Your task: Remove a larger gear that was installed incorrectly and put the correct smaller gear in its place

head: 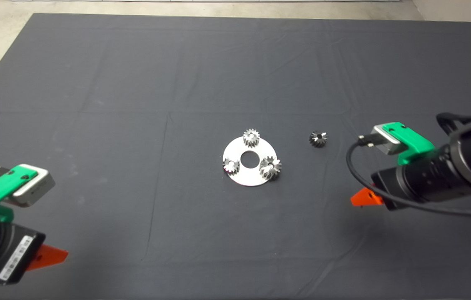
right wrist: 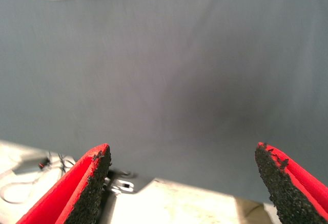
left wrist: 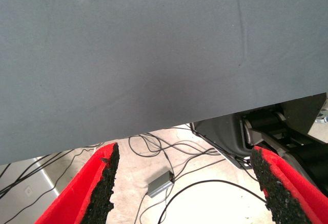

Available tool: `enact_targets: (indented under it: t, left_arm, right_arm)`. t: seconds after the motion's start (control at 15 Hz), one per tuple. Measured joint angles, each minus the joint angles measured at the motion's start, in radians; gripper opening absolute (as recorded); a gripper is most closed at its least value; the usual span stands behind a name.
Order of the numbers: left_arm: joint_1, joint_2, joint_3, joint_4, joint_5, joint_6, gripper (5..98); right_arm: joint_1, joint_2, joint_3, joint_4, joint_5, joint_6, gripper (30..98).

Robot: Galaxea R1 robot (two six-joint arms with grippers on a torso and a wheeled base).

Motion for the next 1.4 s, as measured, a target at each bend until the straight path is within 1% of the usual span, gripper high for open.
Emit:
enact_targets:
  t: [0.07, 0.13, 0.27, 0.33, 0.47, 0.53, 0.67, 0.8, 0.87, 1.0, 1.2, 1.4]
  left_arm:
    - [0.000, 0.004, 0.000, 0.000, 0.000, -0.006, 64.3]
    - [0.000, 0.004, 0.001, 0.000, -0.001, -0.010, 64.3]
    - [0.000, 0.008, 0.003, 0.000, 0.001, -0.015, 64.3]
    - [0.000, 0.014, 0.003, 0.000, 0.001, -0.017, 64.3]
    - [0.000, 0.023, 0.003, 0.000, 0.000, -0.020, 64.3]
    - [0.000, 0.025, 0.002, 0.000, 0.002, -0.026, 64.3]
    - [0.000, 0.045, 0.002, 0.000, 0.001, -0.036, 64.3]
    - [0.000, 0.063, 0.002, 0.000, 0.001, -0.047, 64.3]
    - [0.000, 0.070, 0.002, 0.001, 0.001, -0.058, 64.3]
    - [0.000, 0.094, 0.002, 0.001, 0.000, -0.066, 64.3]
    - [0.000, 0.103, -0.002, 0.001, 0.000, -0.072, 64.3]
    - [0.000, 0.111, -0.003, 0.001, 0.000, -0.090, 64.3]
  right_arm:
    - [0.000, 0.024, -0.049, 0.003, 0.001, -0.005, 74.4]
    - [0.000, 0.042, -0.083, 0.003, 0.001, -0.029, 74.4]
    - [-0.007, 0.070, -0.131, 0.009, 0.005, -0.105, 74.4]
    - [-0.010, 0.078, -0.171, 0.017, 0.005, -0.133, 74.4]
    - [-0.018, 0.096, -0.272, 0.016, 0.000, -0.156, 74.4]
    - [-0.020, 0.113, -0.296, 0.016, -0.005, -0.158, 74.4]
    - [-0.023, 0.179, -0.330, 0.017, -0.003, -0.165, 74.4]
    - [-0.032, 0.241, -0.391, 0.018, 0.006, -0.173, 74.4]
    - [-0.047, 0.265, -0.441, 0.018, 0.008, -0.177, 74.4]
    - [-0.080, 0.308, -0.542, 0.018, 0.003, -0.198, 74.4]
    - [-0.127, 0.371, -0.631, 0.018, 0.001, -0.246, 74.4]
    - [-0.176, 0.416, -0.706, 0.018, 0.004, -0.289, 74.4]
